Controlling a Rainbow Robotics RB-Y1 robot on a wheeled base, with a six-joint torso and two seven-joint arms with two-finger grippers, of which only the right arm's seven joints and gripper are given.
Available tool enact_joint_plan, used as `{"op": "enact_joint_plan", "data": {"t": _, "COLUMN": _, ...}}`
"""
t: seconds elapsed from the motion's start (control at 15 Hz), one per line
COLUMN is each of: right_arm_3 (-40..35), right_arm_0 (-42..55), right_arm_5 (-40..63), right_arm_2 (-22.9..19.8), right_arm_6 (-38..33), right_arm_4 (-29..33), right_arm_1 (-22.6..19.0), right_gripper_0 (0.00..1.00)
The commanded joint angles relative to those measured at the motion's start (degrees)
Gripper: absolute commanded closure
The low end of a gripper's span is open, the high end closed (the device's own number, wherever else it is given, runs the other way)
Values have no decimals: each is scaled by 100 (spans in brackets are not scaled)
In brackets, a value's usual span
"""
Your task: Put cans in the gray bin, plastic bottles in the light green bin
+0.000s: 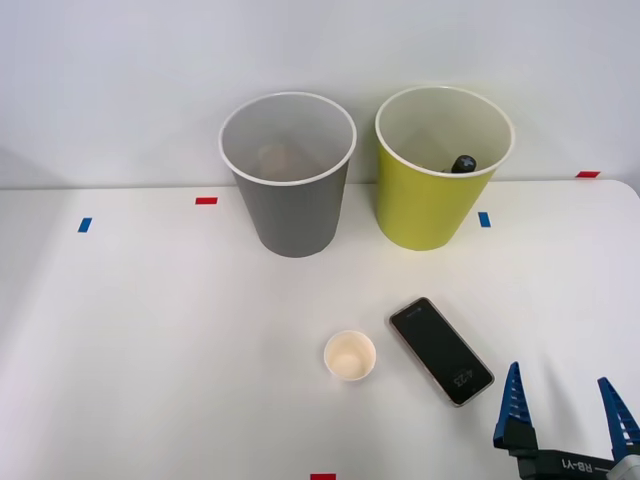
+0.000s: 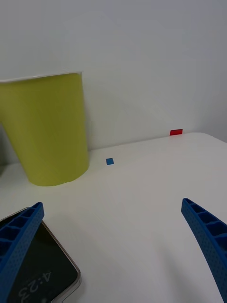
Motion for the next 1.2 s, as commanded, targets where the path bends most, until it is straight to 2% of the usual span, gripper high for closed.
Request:
{"op": "enact_joint_plan", "data": {"t": 0.07, "right_arm_3": 12, "right_arm_0": 43, "right_arm_5": -8, "right_arm_2": -138, "right_arm_6": -426, "right_arm_4": 619, "right_arm_1": 210, "right_gripper_0": 0}}
{"op": "enact_joint_plan", "data": {"t": 0.27, "right_arm_3": 3, "right_arm_0": 184, "right_arm_5": -26, "right_arm_2": -393, "right_arm_6": -1542, "right_arm_4": 1612, "right_arm_1": 509, "right_gripper_0": 0}}
{"op": "enact_joint_plan", "data": {"t": 0.4, "right_arm_3": 21, "right_arm_0": 263, "right_arm_5": -131, "right_arm_2": -393, "right_arm_6": -1911, "right_arm_4": 1744, "right_arm_1": 482, "right_gripper_0": 0}}
{"op": "enact_joint_plan", "data": {"t": 0.6, "right_arm_3": 829, "right_arm_0": 113, "right_arm_5": -1080, "right_arm_2": -402, "right_arm_6": -1947, "right_arm_4": 1744, "right_arm_1": 351, "right_gripper_0": 0}}
{"op": "enact_joint_plan", "data": {"t": 0.73, "right_arm_3": 961, "right_arm_0": 245, "right_arm_5": -1327, "right_arm_2": -287, "right_arm_6": -1815, "right_arm_4": 1779, "right_arm_1": 149, "right_gripper_0": 0}}
{"op": "enact_joint_plan", "data": {"t": 0.8, "right_arm_3": 952, "right_arm_0": 333, "right_arm_5": -1432, "right_arm_2": -138, "right_arm_6": -1411, "right_arm_4": 1717, "right_arm_1": -62, "right_gripper_0": 0}}
{"op": "enact_joint_plan", "data": {"t": 1.07, "right_arm_3": 952, "right_arm_0": 579, "right_arm_5": -1581, "right_arm_2": 565, "right_arm_6": -250, "right_arm_4": 944, "right_arm_1": -871, "right_gripper_0": 0}}
{"op": "enact_joint_plan", "data": {"t": 1.2, "right_arm_3": 952, "right_arm_0": 720, "right_arm_5": -1643, "right_arm_2": 680, "right_arm_6": -101, "right_arm_4": 874, "right_arm_1": -924, "right_gripper_0": 0}}
